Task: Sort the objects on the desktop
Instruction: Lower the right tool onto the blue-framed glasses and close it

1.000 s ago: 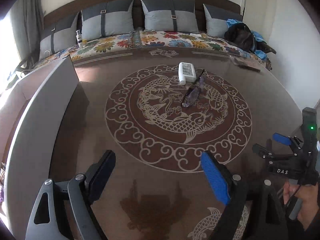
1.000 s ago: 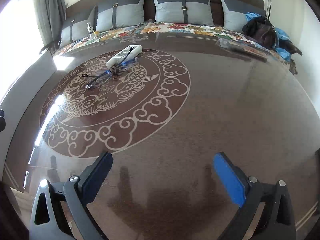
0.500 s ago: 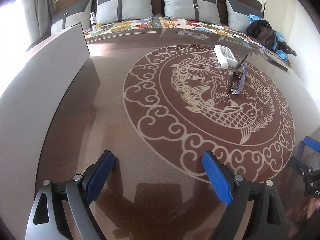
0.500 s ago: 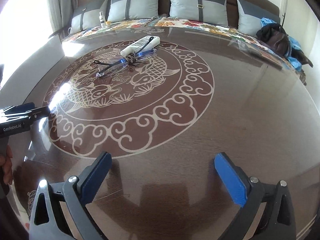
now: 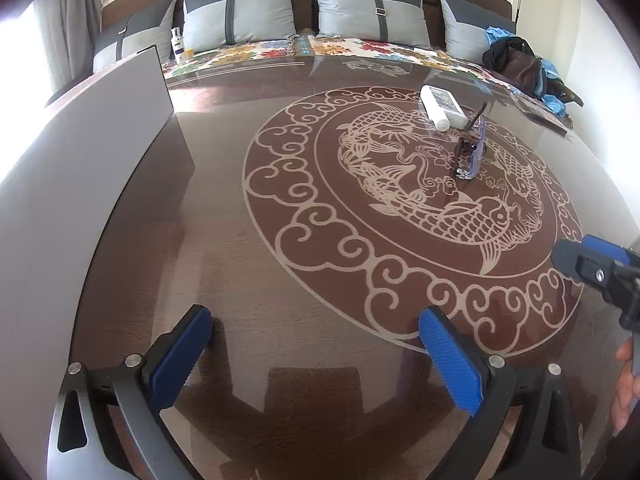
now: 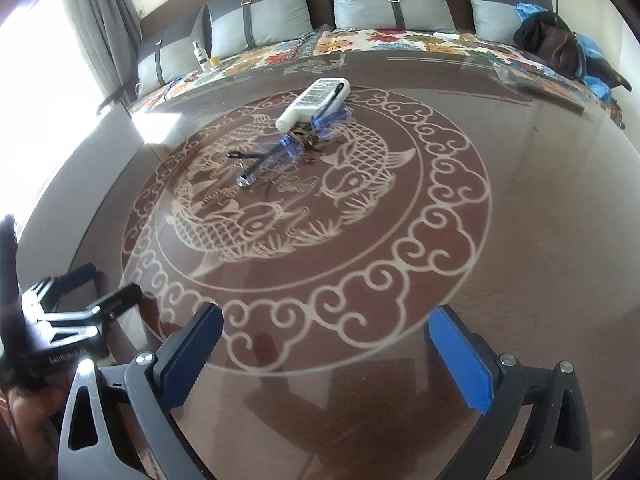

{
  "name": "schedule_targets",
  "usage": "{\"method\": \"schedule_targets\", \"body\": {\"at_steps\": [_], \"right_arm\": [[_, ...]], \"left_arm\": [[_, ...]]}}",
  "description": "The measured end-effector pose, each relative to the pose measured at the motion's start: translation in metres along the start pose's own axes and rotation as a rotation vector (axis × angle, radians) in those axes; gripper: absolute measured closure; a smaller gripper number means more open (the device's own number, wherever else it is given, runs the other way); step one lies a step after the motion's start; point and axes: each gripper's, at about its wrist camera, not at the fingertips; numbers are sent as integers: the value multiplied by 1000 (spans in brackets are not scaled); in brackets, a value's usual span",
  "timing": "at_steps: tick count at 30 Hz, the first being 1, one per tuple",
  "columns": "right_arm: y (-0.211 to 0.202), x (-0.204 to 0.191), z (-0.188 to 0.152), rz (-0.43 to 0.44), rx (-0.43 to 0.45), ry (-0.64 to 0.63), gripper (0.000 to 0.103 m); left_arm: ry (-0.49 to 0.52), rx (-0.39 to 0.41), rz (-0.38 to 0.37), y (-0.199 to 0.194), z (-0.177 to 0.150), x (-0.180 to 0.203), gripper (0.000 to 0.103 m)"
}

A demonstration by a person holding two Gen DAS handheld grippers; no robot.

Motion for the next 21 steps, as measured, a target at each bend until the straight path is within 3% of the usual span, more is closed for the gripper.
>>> {"method": "schedule_targets", "body": {"at_steps": [2,5,11,12,13,17,18,21], "right_arm": [[10,-15,25,22,51,22,0],[33,-25,61,-29,79,61,0],[84,-48,103,-137,-2,-21,2],[87,-49,103,-141,5,-32,11],[90,-48,103,-147,1,-40,27],[86,-39,97,-177,39,-65,50],[84,-36,95,-185,46,-74,61],[76,-19,90,-170,58,-62,73]], "left_arm": [[0,0,0,0,0,0,0],[0,1,0,0,0,0,0],[1,0,-1,0,0,0,0],[1,0,-1,0,0,0,0],[0,0,-1,0,0,0,0],[0,0,-1,0,0,0,0],[0,0,0,0,0,0,0],[-1,0,0,0,-1,0,0]]}}
Point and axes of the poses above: each gripper's, at about its wrist camera, not at the fingertips, and y roughly the way its jaws point, x to its right, z to its top, and after that the axes turned 8 degrees about -y, right-handed
